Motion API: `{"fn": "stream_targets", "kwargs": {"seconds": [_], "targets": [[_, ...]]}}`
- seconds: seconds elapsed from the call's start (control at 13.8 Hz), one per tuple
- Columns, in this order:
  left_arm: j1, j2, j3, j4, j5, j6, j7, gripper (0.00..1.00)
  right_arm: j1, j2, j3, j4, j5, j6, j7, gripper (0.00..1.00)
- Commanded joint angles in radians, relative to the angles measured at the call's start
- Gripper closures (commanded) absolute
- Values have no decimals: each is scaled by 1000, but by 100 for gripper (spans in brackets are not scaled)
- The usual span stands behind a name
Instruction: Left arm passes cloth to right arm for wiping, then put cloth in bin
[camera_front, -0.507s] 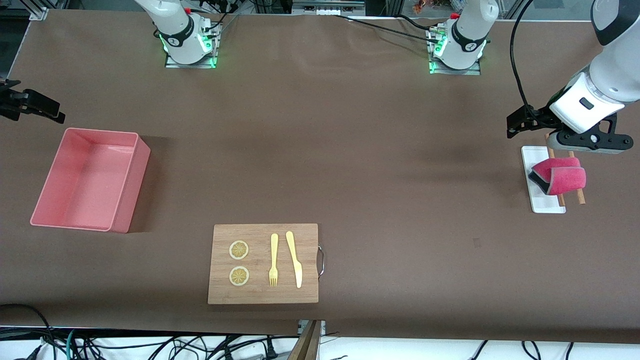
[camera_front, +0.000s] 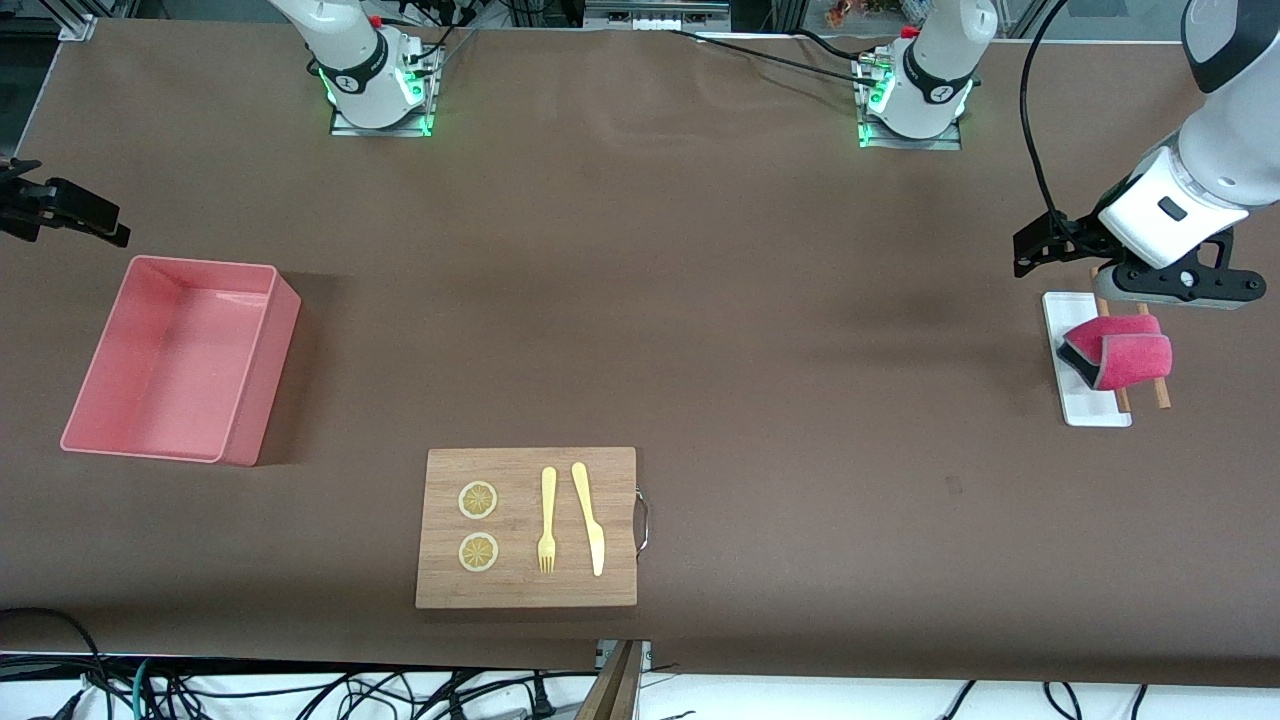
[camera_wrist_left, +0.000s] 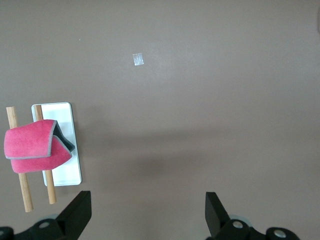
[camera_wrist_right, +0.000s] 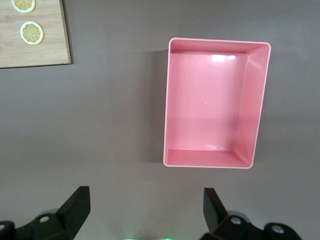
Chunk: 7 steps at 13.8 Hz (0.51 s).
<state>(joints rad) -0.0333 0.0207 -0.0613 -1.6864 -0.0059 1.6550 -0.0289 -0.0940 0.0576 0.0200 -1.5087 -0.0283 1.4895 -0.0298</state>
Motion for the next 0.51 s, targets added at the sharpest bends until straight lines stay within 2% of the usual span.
{"fn": "stream_targets", "kwargs": {"seconds": [0.0, 0.43], "targets": [[-14, 22, 8, 40, 23, -32, -5, 0, -3, 11, 0, 27, 11, -8, -19, 0], [-16, 24, 8, 42, 23, -50, -6, 0, -4, 11, -2, 27, 11, -8, -19, 0]]}}
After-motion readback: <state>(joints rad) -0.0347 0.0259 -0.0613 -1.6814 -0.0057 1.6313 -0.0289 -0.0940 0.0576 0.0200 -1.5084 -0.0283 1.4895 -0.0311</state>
